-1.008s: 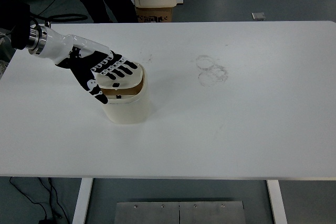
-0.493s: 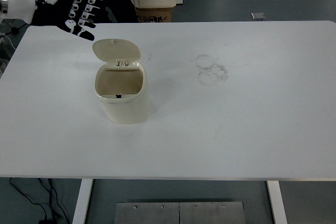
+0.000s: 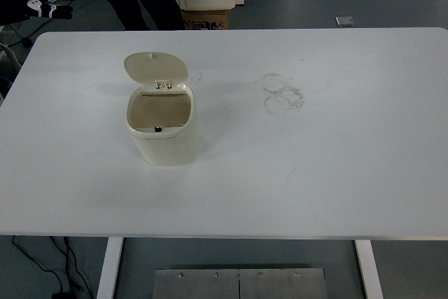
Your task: Open trash can
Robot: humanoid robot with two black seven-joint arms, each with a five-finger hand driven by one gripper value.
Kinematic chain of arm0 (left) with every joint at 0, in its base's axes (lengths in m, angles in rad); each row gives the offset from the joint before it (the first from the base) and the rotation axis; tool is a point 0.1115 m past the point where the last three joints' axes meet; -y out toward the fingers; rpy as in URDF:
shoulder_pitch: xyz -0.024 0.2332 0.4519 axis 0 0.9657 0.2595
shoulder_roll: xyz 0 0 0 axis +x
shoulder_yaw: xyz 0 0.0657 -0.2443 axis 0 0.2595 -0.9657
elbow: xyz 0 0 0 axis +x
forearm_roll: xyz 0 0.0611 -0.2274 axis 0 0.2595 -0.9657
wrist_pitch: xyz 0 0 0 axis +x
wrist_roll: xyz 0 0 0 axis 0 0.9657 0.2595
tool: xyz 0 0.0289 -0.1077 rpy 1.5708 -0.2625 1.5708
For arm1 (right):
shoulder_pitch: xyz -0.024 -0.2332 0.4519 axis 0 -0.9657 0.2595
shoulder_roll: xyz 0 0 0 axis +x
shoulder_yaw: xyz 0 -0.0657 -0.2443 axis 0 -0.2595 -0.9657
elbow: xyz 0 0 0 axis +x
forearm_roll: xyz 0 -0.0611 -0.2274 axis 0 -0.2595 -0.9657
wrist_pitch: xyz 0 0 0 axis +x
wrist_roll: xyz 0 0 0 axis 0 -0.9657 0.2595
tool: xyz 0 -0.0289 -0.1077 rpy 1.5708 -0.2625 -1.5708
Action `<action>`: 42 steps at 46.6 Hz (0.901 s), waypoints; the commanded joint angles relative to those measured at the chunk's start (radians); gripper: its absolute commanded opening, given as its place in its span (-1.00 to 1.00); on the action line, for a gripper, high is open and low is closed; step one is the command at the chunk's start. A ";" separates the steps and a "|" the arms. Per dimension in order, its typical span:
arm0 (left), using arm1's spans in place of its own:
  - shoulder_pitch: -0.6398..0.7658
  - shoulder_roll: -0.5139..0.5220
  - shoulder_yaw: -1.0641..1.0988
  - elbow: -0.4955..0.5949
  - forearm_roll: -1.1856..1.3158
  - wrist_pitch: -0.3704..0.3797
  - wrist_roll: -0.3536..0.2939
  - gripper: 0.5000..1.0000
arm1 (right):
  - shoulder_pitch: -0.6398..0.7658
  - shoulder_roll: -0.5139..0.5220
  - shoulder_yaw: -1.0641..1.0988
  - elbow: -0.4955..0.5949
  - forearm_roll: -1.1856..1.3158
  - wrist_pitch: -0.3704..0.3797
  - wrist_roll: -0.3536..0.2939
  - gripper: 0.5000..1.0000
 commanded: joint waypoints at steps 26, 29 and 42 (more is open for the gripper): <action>0.320 -0.010 -0.357 0.267 -0.119 0.114 -0.041 1.00 | 0.000 0.000 0.000 0.000 0.000 0.000 0.000 0.97; 0.353 -0.016 -0.381 0.290 -0.165 0.114 -0.043 1.00 | 0.000 0.000 0.000 0.000 0.000 0.000 0.000 0.97; 0.505 -0.070 -0.544 0.340 -0.243 0.110 -0.043 1.00 | 0.000 0.000 0.000 0.000 0.000 0.000 0.000 0.97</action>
